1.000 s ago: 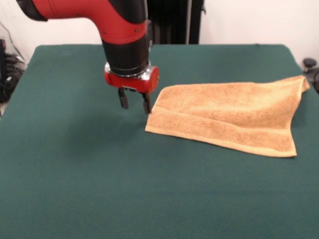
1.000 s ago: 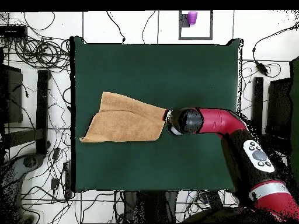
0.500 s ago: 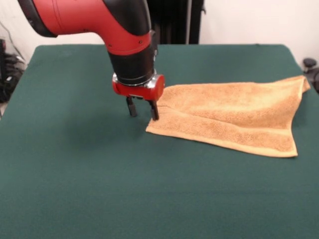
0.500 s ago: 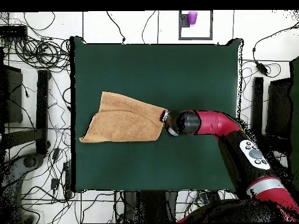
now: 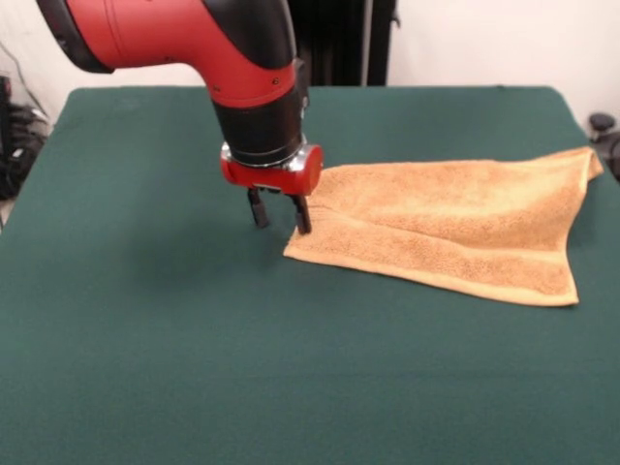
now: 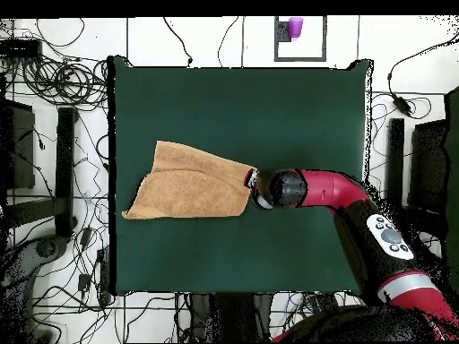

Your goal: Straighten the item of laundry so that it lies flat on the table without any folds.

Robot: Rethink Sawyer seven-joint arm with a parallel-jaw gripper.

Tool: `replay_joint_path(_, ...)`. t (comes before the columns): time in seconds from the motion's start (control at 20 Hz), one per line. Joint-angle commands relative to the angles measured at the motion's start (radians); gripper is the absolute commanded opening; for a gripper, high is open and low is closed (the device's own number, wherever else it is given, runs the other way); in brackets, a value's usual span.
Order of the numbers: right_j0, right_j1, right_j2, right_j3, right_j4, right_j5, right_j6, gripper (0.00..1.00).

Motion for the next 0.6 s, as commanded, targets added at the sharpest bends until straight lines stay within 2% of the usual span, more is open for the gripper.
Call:
replay_joint_path(0.05,0.079,0.08,0.058,0.049,-0.068,-0.114,-0.074,1.0)
replay_joint_path(0.35,0.044,0.067,0.093,0.071,-0.03,-0.094,-0.073,1.0)
replay_joint_path(0.6,0.059,0.058,0.095,0.075,-0.011,-0.097,-0.039,1.0)
